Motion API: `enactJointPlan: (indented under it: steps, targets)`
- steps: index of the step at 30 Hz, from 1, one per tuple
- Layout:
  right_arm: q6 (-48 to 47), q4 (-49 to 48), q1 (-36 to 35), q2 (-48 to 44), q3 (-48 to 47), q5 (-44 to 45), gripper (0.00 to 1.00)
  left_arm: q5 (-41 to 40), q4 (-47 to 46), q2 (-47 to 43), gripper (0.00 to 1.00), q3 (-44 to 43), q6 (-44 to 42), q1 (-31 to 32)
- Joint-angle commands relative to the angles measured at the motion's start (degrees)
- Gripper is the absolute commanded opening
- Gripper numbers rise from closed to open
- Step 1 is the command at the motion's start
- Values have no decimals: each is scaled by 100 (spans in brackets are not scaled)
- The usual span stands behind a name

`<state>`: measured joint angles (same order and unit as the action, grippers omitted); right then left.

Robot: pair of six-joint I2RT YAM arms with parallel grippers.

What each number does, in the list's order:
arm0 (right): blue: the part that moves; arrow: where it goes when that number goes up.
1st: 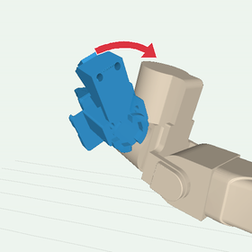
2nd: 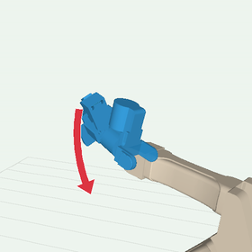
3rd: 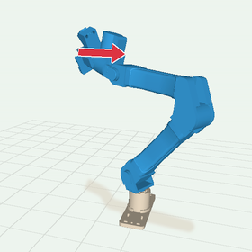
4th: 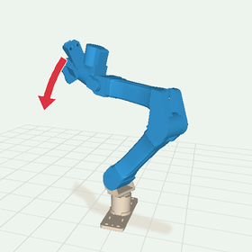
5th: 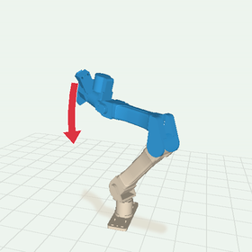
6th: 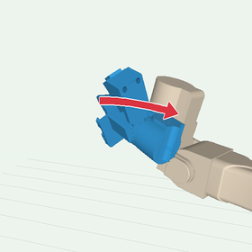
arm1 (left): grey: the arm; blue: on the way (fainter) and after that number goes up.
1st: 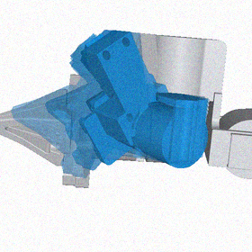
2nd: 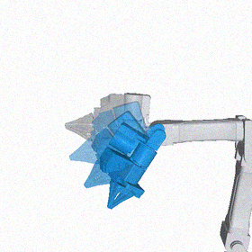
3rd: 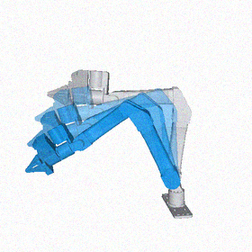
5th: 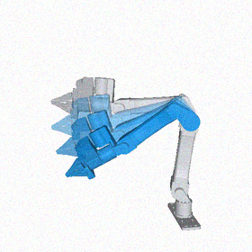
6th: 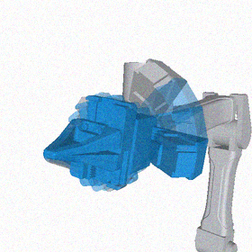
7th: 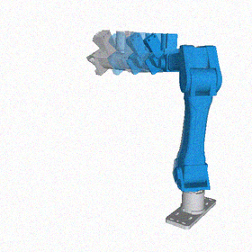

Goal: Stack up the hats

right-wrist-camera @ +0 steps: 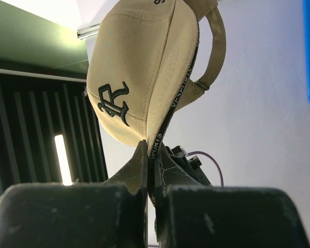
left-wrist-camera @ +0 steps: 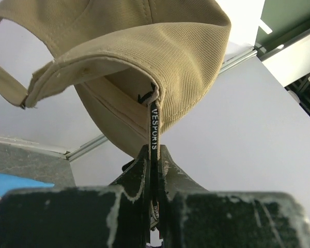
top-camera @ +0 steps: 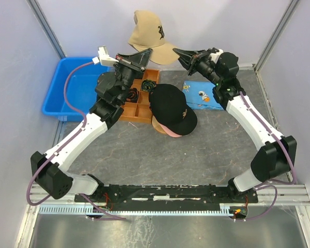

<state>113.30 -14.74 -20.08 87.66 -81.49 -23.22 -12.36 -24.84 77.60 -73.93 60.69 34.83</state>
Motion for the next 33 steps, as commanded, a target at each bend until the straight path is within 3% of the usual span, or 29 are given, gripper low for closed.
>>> enactJointPlan:
  steps: [1,3,6,13,17,21,23,28,33]
  targets:
    - [288,-1024,65,-61,56,12,0,231,67,-449,19,98,-176,123]
    - [436,-1213,238,-133,174,-63,0,95,216,-664,35,171,-298,115]
    - [655,-1485,520,-251,317,-192,0,-29,426,-968,49,321,-422,121]
    - [1237,-2070,894,-342,468,-443,0,-267,1239,-1615,55,796,-386,-59]
    - [1588,-2654,920,-393,777,-580,0,690,1227,-1663,61,1368,685,-1014]
    - [2055,-3393,922,-365,1046,-646,0,2366,-200,-1097,66,2200,2626,-2271]
    - [2248,-3656,930,-403,1183,-652,0,2623,-1680,-697,70,2642,3699,-2447]
    - [2365,-3708,920,-651,1439,-692,0,2597,-3451,295,75,2596,5106,-2222]
    - [2412,-3641,866,-884,1604,-697,0,2249,-4281,984,76,1858,5874,-1588]
